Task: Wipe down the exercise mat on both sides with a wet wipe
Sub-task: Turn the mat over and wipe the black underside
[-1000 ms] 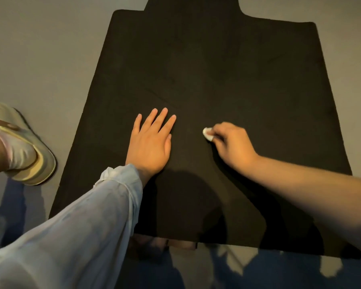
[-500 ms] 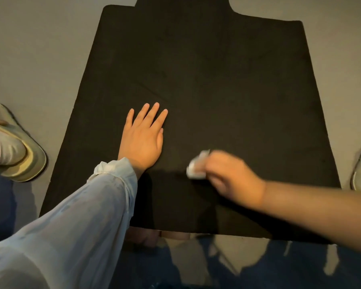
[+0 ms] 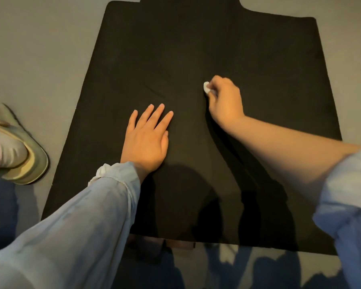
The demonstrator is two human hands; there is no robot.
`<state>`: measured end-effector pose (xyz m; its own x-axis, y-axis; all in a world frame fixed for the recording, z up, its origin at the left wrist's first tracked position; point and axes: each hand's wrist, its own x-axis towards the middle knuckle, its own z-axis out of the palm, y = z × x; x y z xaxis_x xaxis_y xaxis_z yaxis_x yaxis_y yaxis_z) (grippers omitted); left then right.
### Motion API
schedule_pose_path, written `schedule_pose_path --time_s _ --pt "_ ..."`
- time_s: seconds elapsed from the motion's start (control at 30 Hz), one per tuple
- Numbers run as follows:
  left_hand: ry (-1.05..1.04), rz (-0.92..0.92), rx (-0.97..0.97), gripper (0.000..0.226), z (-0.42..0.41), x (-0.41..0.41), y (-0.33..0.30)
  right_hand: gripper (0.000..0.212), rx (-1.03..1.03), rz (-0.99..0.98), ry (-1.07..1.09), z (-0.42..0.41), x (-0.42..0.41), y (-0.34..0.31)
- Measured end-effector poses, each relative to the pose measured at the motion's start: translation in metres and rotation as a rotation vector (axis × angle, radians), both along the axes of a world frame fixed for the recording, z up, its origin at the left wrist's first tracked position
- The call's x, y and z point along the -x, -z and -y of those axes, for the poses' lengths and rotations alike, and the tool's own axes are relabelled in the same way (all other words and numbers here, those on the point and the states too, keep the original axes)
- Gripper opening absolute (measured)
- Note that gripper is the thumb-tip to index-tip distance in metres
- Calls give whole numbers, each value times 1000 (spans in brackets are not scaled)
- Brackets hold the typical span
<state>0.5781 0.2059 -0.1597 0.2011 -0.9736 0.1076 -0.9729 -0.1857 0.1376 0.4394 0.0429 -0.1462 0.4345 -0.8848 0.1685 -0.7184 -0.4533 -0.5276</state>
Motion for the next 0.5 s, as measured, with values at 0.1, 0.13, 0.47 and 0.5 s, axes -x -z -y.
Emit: schedule_pose_path --time_s 0.1,0.13,0.47,0.5 --pt "-6 15 -14 50 0 0 0 9 25 -19 -269 -60 26 -3" --pt "-5 17 -18 50 0 0 -1 10 18 -45 -385 -82 34 -7" --pt "-137 10 -121 52 8 25 -21 20 -232 -238 -962 -191 92 -22" --pt "-199 -31 -146 55 14 36 -25 18 -244 -223 -984 -193 98 -23"
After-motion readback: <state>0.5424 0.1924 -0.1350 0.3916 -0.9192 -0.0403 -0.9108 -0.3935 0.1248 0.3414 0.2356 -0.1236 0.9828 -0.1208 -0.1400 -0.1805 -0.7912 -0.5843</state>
